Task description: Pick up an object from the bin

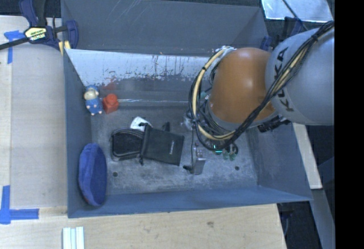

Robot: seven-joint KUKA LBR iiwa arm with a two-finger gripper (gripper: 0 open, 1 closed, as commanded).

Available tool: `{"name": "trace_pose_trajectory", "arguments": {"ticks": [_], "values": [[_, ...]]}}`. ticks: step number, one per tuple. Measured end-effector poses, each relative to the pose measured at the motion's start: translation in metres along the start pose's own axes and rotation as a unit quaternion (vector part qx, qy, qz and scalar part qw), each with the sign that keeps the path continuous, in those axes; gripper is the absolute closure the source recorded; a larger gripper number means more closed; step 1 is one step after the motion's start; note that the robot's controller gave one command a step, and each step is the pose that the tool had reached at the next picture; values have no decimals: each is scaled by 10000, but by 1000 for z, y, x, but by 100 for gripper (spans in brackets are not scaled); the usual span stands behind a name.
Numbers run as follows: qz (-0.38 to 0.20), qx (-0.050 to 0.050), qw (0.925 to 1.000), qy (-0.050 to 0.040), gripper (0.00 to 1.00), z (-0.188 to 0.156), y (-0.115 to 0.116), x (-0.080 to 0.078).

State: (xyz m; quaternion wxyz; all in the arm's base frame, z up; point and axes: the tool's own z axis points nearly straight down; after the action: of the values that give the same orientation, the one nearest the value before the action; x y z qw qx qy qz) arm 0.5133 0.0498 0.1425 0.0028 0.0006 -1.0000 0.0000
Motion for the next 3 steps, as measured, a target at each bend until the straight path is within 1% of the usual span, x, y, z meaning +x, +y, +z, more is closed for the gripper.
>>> {"name": "trace_pose_trajectory", "arguments": {"ticks": [1,2,3], "values": [[-1829,-8,9831,-53,0,64,80,-49],[-1809,5,9835,-51,100,61,77,-50],[-1809,17,9835,-43,100,-44,43,-53]]}}
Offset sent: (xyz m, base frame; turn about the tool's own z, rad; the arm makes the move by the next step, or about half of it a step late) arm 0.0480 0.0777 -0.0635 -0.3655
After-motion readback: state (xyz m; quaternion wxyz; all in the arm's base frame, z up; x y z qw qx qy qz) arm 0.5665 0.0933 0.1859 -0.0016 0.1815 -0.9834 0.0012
